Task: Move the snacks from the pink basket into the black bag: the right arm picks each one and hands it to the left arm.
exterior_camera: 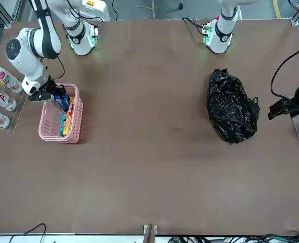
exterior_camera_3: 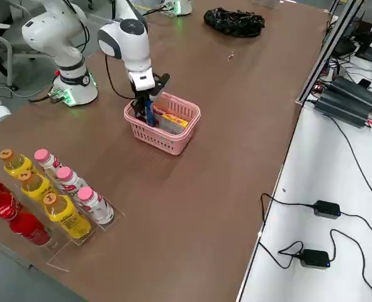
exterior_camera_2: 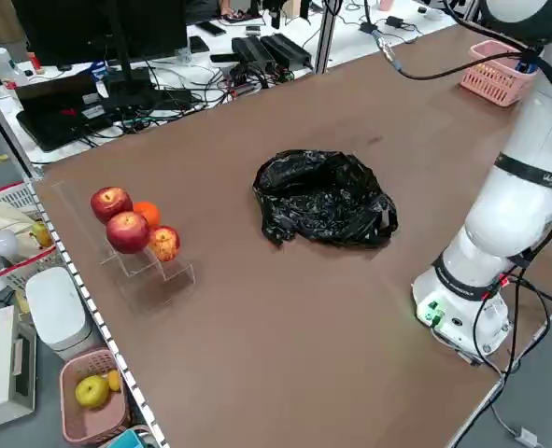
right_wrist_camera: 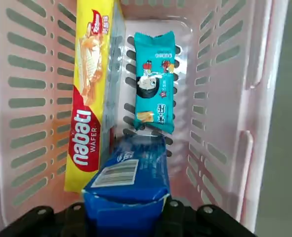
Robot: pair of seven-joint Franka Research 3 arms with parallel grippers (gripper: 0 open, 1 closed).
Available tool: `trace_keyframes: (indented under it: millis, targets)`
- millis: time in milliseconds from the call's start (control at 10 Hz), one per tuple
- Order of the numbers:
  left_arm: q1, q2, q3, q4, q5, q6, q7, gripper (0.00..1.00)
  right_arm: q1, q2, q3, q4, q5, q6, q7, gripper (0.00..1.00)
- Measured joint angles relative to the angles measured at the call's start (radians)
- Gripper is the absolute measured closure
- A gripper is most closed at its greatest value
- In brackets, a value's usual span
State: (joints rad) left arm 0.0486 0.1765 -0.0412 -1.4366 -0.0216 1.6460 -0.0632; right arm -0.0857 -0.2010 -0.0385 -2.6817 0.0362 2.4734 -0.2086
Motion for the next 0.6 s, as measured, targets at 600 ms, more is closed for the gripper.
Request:
trace_keyframes:
  millis: [600]
  targets:
    - [-0.003, -0.006, -0.033, 0.018, -0.001, -0.006, -0.027, 0.0, -0.002, -0.039, -0.001, 0.095, -0.005, -0.168, -0.033, 0.57]
